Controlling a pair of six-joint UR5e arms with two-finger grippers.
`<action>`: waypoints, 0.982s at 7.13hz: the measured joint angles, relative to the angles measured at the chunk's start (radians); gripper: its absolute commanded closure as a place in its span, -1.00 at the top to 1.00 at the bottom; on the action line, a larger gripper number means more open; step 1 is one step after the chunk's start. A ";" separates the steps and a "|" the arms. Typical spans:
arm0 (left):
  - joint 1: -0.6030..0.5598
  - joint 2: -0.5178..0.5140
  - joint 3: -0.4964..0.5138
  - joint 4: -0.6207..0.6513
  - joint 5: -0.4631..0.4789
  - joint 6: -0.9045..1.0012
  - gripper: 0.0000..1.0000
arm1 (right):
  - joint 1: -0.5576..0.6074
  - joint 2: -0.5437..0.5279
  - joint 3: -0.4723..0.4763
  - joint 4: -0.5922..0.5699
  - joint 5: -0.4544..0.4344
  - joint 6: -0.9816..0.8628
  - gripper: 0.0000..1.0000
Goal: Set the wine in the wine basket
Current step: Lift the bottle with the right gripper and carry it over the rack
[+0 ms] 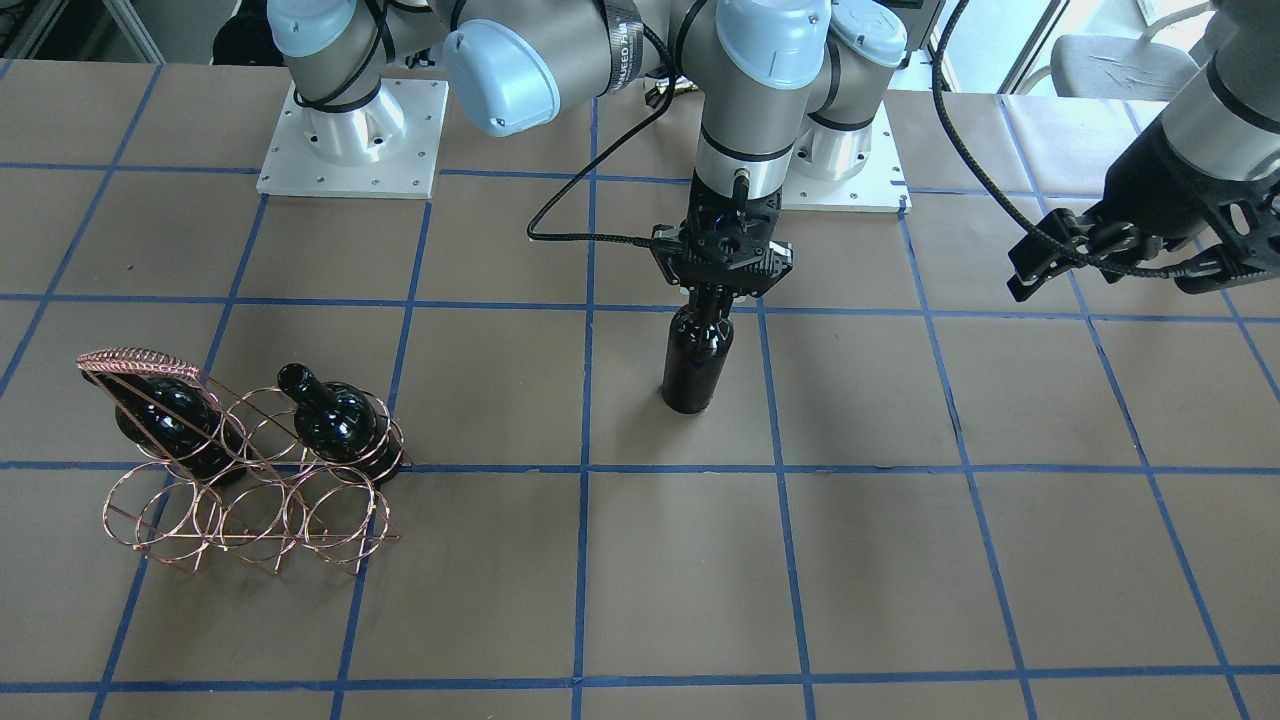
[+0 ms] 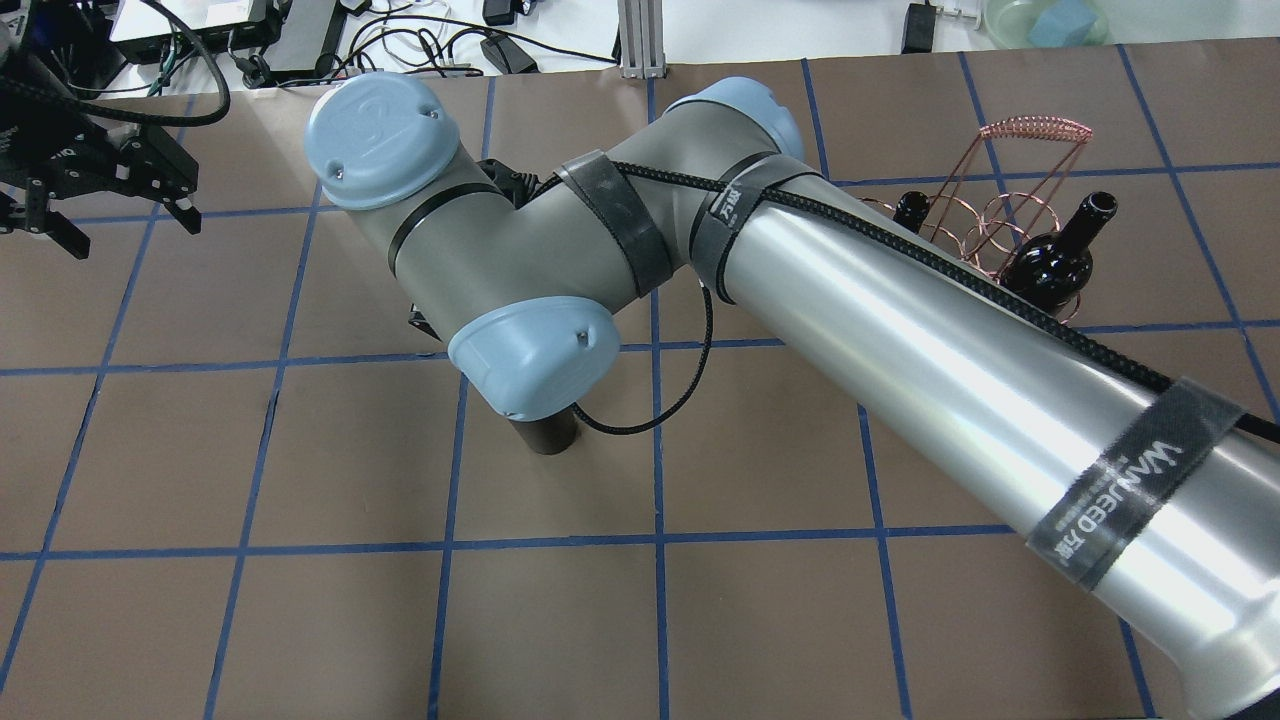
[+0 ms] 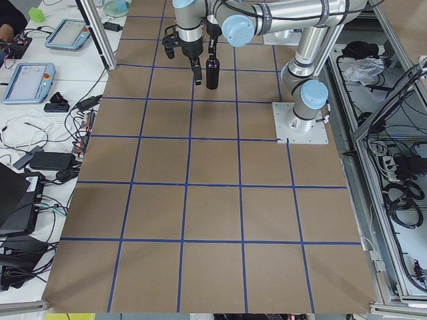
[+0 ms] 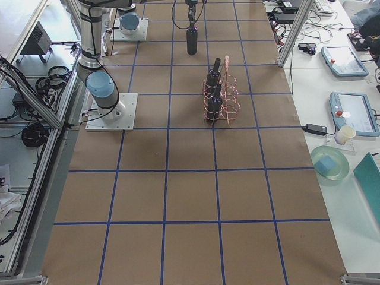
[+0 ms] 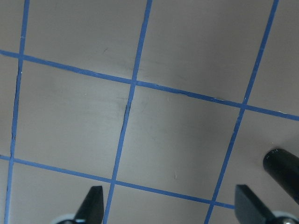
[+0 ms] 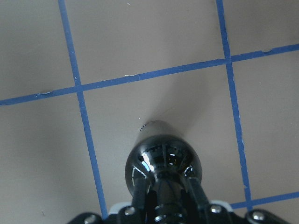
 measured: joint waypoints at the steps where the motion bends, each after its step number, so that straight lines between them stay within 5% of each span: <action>1: 0.000 -0.001 0.000 0.001 0.000 0.000 1.00 | -0.003 -0.004 0.000 0.000 0.000 -0.005 -1.00; 4: 0.000 0.000 -0.001 0.001 -0.001 0.001 1.00 | -0.062 -0.096 -0.002 0.046 -0.005 -0.050 -1.00; 7: 0.000 0.000 -0.001 0.001 0.000 0.001 1.00 | -0.277 -0.304 0.000 0.317 -0.096 -0.360 -1.00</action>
